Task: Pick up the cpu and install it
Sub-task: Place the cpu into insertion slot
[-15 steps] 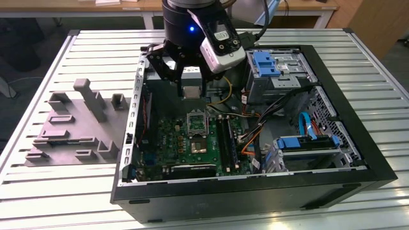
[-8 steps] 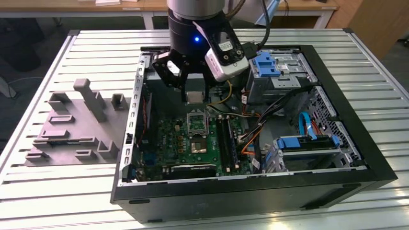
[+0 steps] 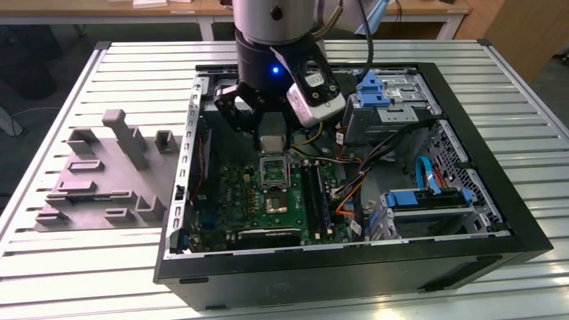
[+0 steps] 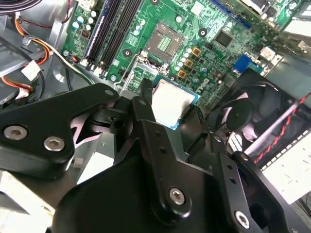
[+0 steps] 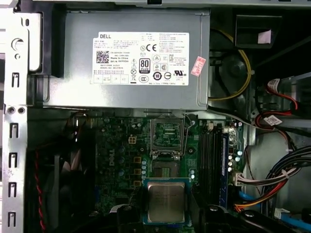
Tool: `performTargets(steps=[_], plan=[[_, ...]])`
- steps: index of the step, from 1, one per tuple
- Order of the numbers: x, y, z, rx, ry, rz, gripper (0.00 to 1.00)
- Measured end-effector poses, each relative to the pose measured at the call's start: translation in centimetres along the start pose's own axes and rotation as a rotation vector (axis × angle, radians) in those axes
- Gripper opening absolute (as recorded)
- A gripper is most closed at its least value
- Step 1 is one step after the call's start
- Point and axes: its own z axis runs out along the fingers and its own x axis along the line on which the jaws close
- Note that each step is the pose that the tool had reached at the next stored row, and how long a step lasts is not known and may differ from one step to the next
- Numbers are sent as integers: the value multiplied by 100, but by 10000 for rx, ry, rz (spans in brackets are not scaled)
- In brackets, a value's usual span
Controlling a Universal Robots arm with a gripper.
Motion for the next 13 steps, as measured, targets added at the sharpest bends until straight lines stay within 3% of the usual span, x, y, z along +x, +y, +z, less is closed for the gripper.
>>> performTargets(steps=[13], plan=[[-58, -36, 236, -1, -15, 27, 47]])
